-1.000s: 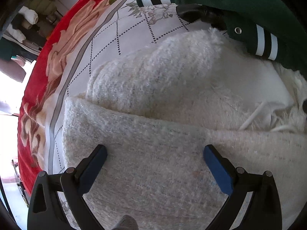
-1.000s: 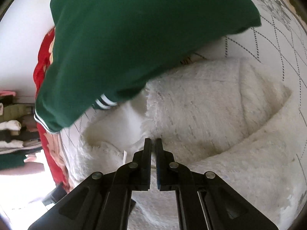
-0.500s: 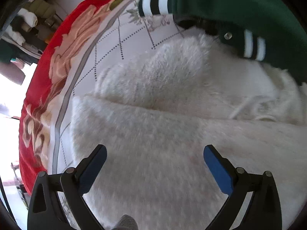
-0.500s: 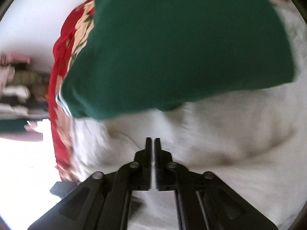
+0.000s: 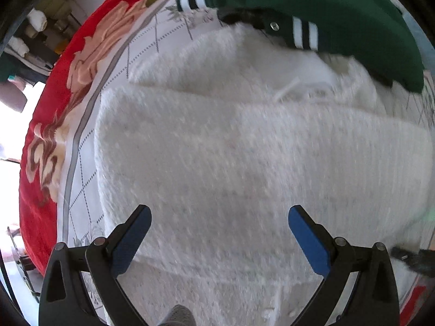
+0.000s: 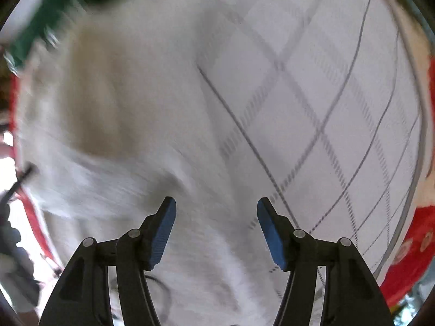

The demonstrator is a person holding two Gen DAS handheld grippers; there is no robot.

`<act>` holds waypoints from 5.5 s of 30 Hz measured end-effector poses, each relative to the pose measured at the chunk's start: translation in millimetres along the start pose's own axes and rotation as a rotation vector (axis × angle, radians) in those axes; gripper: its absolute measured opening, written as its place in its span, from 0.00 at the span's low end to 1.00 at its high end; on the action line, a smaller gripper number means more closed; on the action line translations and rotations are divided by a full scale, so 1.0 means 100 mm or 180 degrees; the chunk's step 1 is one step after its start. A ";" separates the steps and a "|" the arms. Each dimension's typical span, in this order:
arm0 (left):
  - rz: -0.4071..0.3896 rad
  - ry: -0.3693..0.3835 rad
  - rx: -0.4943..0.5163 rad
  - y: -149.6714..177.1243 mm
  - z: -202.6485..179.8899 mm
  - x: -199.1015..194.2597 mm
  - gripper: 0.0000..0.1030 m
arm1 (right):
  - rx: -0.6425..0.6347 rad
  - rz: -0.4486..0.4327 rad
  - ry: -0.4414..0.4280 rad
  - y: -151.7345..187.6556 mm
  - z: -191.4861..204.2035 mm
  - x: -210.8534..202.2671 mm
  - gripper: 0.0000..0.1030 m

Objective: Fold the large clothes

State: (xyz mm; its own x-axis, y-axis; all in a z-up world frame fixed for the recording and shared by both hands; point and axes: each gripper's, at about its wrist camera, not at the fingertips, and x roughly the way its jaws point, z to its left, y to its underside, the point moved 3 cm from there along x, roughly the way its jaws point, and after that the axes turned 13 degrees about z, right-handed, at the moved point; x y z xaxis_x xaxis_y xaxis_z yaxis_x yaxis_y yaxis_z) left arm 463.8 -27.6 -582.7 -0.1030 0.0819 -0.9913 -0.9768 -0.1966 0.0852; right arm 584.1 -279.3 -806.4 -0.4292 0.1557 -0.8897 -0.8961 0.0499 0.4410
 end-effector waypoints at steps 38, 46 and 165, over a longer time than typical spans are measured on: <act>0.0359 0.0145 0.0503 1.02 -0.76 0.59 1.00 | 0.0575 -0.0328 -0.0538 0.89 -0.05 0.35 0.43; 0.0414 0.0229 0.0537 0.91 -0.74 0.61 1.00 | 0.0846 -0.0468 -0.0813 1.26 -0.63 0.35 0.31; 0.0240 0.0814 -0.1272 1.40 2.02 0.07 0.85 | -0.0366 -0.0627 -0.1220 -0.10 0.77 -0.83 0.73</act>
State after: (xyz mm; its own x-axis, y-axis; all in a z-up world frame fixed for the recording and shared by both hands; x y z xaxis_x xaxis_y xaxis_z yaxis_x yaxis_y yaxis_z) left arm 288.4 142.9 -557.9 -0.0724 -0.1800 -0.9810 -0.8144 -0.5571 0.1623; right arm 637.8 -216.4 -727.5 -0.1956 0.5097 -0.8378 -0.9726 0.0085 0.2323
